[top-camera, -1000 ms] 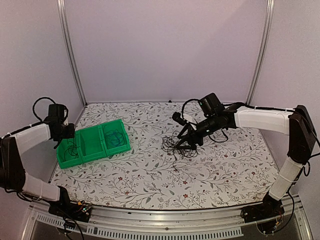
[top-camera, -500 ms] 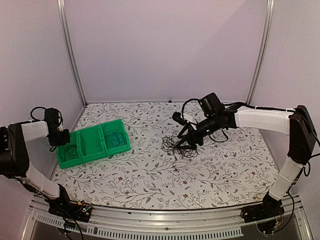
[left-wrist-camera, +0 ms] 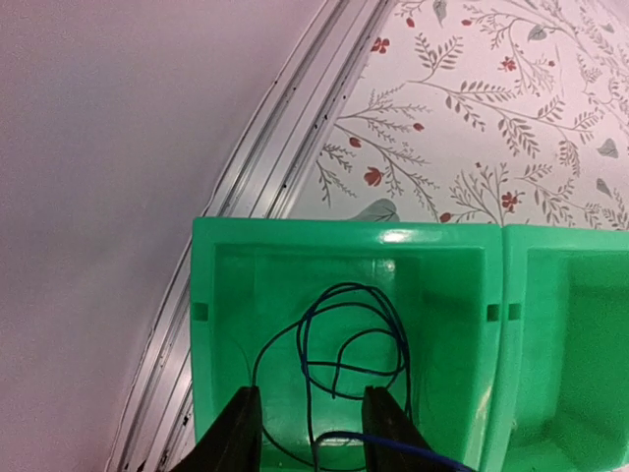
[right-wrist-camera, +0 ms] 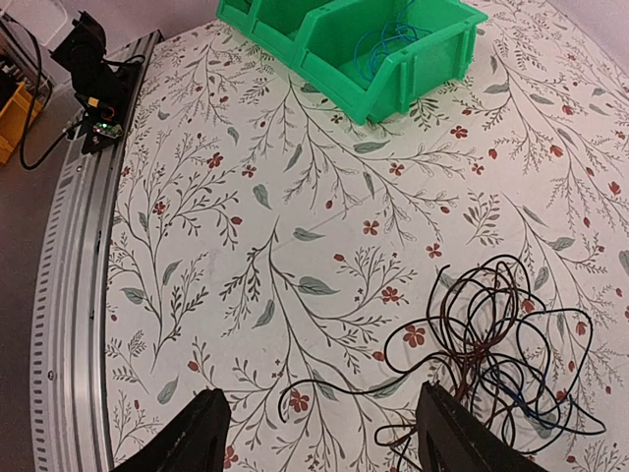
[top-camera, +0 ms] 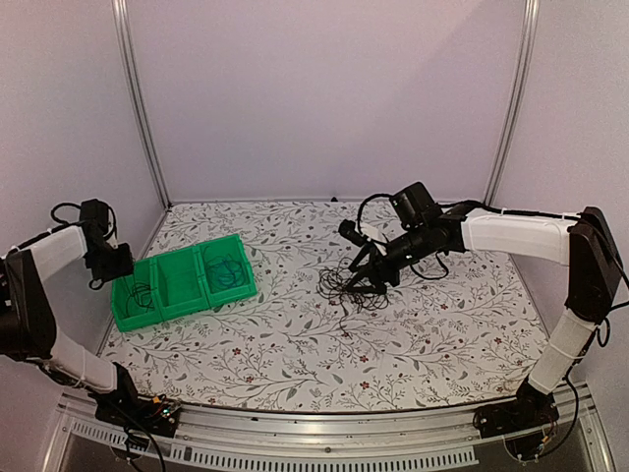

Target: Untangle the cables

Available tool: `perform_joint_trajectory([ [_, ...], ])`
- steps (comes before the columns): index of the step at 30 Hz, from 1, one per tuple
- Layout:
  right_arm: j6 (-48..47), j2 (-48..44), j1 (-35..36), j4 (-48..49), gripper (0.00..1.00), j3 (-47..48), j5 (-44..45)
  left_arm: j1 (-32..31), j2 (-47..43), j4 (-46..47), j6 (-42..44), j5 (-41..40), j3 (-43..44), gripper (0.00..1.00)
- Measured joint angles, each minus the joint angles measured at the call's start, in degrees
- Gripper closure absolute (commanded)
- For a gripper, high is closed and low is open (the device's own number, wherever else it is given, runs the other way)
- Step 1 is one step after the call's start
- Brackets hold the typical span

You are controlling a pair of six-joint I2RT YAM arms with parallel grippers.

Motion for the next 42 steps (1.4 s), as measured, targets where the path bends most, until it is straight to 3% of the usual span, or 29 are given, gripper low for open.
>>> perform_joint_trajectory([
  [6,0.0,0.0,0.0,-0.2,0.31,0.2,0.0,-0.4,-2.1,-7.7,-5.5,2.7,7.1,0.61],
  [11,0.0,0.0,0.0,-0.2,0.31,0.2,-0.1,-2.4,-6.1,-10.4,-10.1,5.8,11.3,0.94],
  [14,0.1,0.2,0.0,-0.2,0.31,0.2,-0.5,-3.3,-9.5,-10.1,-10.8,7.7,10.9,0.97],
  [16,0.1,0.3,0.0,-0.2,0.31,0.4,-0.9,-3.4,-10.6,-10.0,-11.0,8.4,10.7,0.94],
  [22,0.3,1.2,0.0,-0.1,0.31,1.6,-1.3,-5.6,-12.0,-10.5,-13.3,11.6,9.7,0.56],
  [24,0.3,1.2,0.0,-0.1,0.31,1.6,-1.3,-9.5,-15.6,-10.7,-15.5,13.6,7.7,0.51],
  [28,0.3,1.2,0.0,-0.1,0.31,1.4,-1.6,-18.7,-19.7,-14.2,-20.7,14.5,7.1,0.50],
  [34,0.7,1.2,0.0,-0.1,0.31,1.0,-1.9,-37.3,-19.0,-25.0,-28.9,5.4,8.7,0.50],
  [42,1.5,2.3,0.0,-0.1,0.31,2.2,-3.2,-43.5,-9.7,-40.3,-33.4,-9.5,12.4,0.57],
])
